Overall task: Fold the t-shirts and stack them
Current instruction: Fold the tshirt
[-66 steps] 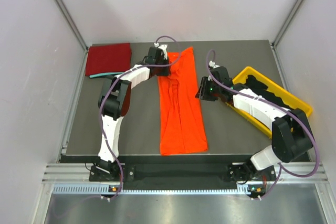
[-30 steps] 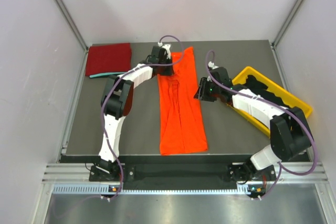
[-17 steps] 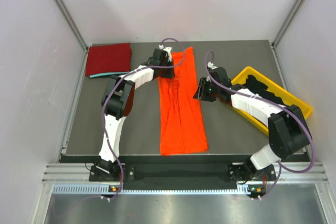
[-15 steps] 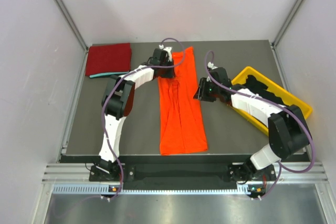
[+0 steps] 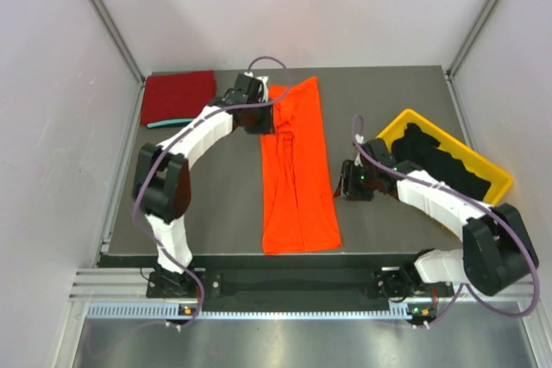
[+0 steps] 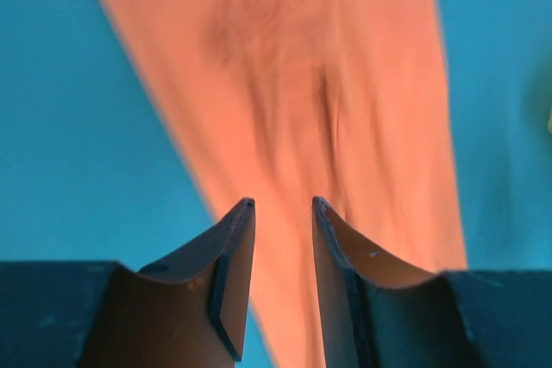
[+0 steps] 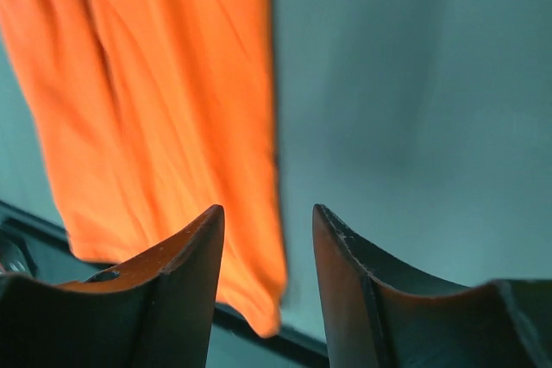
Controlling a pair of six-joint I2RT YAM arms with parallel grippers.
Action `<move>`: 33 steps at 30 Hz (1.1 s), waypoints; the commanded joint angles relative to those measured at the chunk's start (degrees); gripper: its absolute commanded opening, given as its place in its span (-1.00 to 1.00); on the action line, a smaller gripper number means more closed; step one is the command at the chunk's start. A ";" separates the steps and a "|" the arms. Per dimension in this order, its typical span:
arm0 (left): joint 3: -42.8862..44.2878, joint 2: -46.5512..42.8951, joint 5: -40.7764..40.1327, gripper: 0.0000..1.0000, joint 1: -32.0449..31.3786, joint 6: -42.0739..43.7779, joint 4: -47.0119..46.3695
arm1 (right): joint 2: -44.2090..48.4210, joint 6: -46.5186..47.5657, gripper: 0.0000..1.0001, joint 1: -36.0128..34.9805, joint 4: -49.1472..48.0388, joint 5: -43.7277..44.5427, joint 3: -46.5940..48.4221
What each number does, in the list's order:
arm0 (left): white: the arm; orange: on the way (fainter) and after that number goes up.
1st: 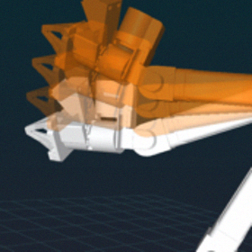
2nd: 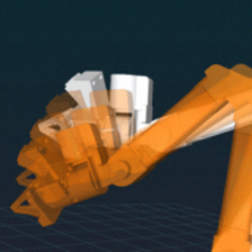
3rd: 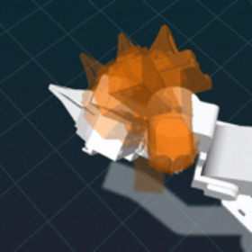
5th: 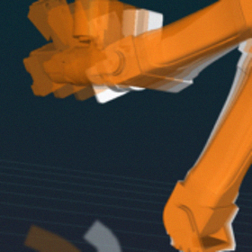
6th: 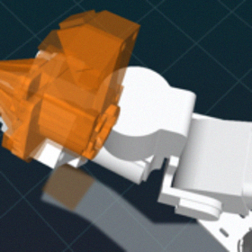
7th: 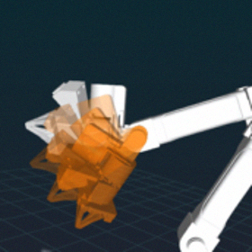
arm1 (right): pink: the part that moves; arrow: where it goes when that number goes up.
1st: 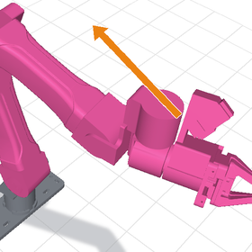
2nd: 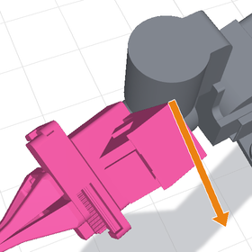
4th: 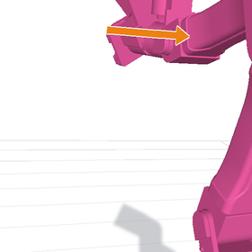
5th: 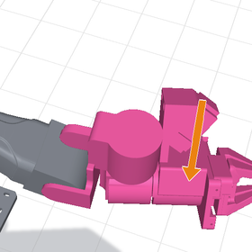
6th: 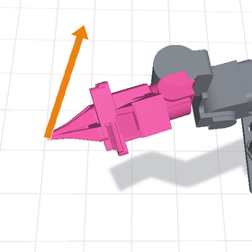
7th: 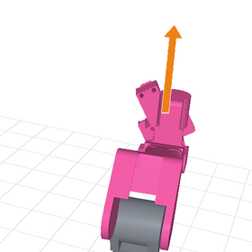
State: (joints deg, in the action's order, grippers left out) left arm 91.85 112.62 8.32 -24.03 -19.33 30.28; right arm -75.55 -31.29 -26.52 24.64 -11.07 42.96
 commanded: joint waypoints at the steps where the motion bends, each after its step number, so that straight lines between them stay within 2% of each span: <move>1: -13.07 -11.26 0.04 -0.24 -4.61 -2.81 7.25 | 8.02 -2.36 -0.07 -1.33 2.87 -2.02 -5.86; 6: -33.18 -25.76 2.75 -0.22 -11.46 -11.24 1.28 | 12.44 -9.91 -0.06 -7.83 1.20 -2.03 -12.80; 9: -40.23 -31.57 2.15 -0.20 -14.01 -15.46 0.05 | 13.23 -13.69 -0.07 -11.79 0.67 0.52 -14.47; 12: -47.61 -36.49 5.38 -0.15 -16.30 -20.38 -5.65 | 15.78 -16.95 -0.07 -13.38 -0.64 1.49 -17.19; 15: -51.76 -39.31 3.64 -0.11 -19.55 -24.43 -6.90 | 16.31 -17.93 -0.09 -14.17 -0.56 2.72 -18.61; 20: -54.85 -41.60 1.80 -0.10 -23.16 -29.18 -8.75 | 16.57 -19.07 -0.11 -15.05 -2.49 2.19 -21.07; 27: -54.77 -41.60 -1.63 -0.11 -29.14 -32.26 -5.33 | 17.98 -20.48 -0.19 -16.01 -3.90 2.54 -23.10; 32: -53.10 -41.78 -5.32 -0.12 -33.53 -33.84 -2.25 | 18.07 -21.18 -0.53 -16.80 -4.34 2.63 -23.36; 33: -52.75 -41.95 -5.68 -0.12 -33.88 -34.54 -1.55 | 18.16 -21.27 -0.54 -16.89 -4.51 2.63 -23.45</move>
State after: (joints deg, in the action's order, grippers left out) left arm 36.75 72.23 6.04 -56.42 -51.44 26.83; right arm -57.80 -51.64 -42.19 20.88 -9.78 20.25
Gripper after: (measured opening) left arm 0.441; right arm 0.239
